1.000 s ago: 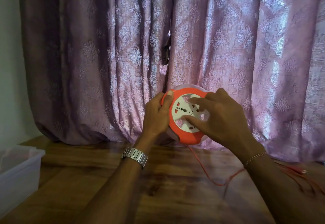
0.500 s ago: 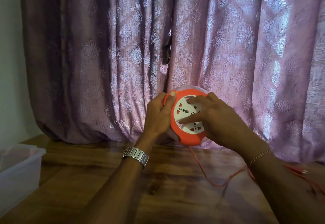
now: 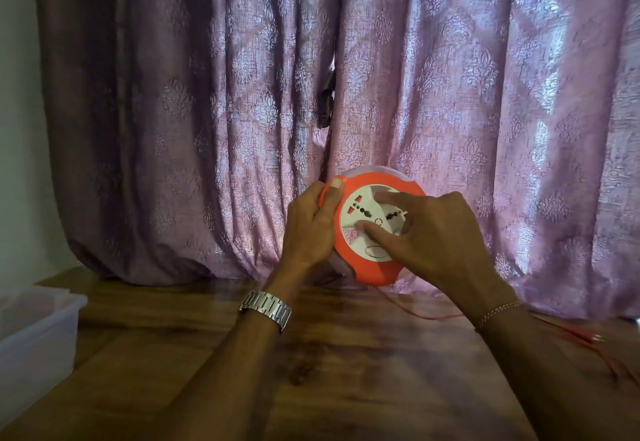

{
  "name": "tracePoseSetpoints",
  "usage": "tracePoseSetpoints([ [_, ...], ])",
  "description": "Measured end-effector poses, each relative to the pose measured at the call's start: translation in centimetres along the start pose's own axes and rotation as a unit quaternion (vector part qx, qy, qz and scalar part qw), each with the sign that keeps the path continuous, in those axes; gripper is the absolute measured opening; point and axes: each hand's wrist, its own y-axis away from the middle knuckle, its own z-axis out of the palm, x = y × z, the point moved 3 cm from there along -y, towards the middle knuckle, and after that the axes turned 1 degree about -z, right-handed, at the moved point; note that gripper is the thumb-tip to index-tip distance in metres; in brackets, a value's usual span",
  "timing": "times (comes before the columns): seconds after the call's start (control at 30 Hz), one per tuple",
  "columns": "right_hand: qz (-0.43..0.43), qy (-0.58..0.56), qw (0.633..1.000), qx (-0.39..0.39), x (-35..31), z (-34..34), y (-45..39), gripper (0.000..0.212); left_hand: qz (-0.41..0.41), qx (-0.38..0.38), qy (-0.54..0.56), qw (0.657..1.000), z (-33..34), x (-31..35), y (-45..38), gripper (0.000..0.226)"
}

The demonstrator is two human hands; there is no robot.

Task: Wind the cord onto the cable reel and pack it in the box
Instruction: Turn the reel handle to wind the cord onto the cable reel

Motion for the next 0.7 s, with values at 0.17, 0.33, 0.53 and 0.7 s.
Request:
tracePoseSetpoints([
  [0.17,-0.033,0.052,0.998,0.000,-0.18,-0.26,0.00,0.056,0.001,-0.004,-0.004,1.000,0.02,0.15,0.24,0.063],
  [0.33,-0.073,-0.001,0.997,-0.028,0.04,-0.38,-0.28,0.026,-0.003,0.003,0.001,1.000,-0.04,0.00,0.14,0.058],
  [0.53,-0.121,-0.019,0.977,-0.172,0.07,0.24,-0.22,0.049,-0.002,0.003,-0.001,1.000,-0.02,0.02,0.12,0.060],
  [0.7,-0.116,0.010,0.974,-0.193,-0.69,0.47,-0.03,0.048,0.003,0.004,-0.011,1.000,-0.08,-0.15,0.06,0.059],
])
